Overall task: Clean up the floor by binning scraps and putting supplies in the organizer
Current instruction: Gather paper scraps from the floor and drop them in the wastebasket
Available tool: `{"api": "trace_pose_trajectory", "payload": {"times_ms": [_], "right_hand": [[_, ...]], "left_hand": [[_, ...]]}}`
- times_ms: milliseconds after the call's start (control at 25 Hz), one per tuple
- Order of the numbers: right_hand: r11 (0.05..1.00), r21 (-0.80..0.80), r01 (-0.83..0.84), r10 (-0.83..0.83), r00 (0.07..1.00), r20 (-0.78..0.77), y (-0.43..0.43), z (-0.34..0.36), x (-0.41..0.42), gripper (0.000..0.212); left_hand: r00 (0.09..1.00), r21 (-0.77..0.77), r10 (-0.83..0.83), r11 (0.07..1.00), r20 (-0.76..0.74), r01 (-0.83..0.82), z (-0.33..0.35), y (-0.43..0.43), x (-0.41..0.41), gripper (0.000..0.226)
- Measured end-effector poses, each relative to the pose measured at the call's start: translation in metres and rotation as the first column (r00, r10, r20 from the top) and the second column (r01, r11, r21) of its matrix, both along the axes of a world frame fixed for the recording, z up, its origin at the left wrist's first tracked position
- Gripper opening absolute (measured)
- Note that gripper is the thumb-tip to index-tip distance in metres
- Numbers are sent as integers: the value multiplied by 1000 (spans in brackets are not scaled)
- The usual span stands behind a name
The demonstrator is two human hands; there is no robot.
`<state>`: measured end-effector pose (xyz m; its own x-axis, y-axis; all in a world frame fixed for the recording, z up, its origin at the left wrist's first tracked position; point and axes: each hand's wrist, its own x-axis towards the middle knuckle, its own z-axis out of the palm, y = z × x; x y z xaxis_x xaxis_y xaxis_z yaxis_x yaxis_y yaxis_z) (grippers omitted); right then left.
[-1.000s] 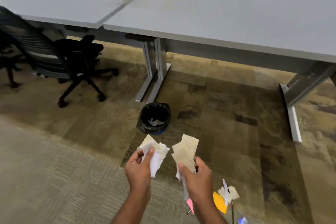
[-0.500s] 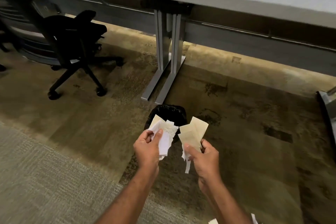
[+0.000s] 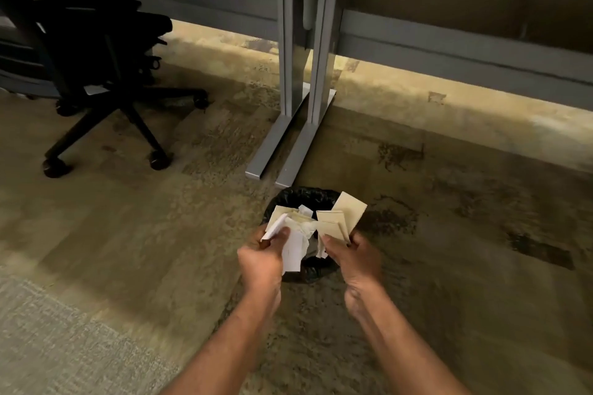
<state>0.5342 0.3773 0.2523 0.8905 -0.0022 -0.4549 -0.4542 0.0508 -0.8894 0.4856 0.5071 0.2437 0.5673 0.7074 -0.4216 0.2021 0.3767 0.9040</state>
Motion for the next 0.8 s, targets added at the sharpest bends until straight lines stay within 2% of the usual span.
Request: {"api": "trace_pose_trajectory", "payload": {"times_ms": [200, 440, 520, 640, 800], "right_hand": [[999, -12, -46, 46, 999, 6, 14, -37, 35, 20], [982, -162, -100, 96, 995, -34, 29, -86, 55, 15], [963, -228, -144, 138, 990, -39, 28, -100, 52, 18], [964, -211, -162, 158, 987, -35, 24, -111, 48, 35], [965, -200, -168, 167, 986, -24, 18, -105, 42, 34]], "left_hand": [[999, -52, 17, 999, 37, -15, -35, 13, 36, 10], [982, -41, -119, 991, 147, 126, -67, 18, 41, 24], [976, -59, -168, 982, 140, 177, -74, 19, 38, 33], [943, -6, -303, 952, 139, 307, -79, 18, 29, 35], [936, 29, -346, 938, 64, 345, -78, 15, 27, 39]]}}
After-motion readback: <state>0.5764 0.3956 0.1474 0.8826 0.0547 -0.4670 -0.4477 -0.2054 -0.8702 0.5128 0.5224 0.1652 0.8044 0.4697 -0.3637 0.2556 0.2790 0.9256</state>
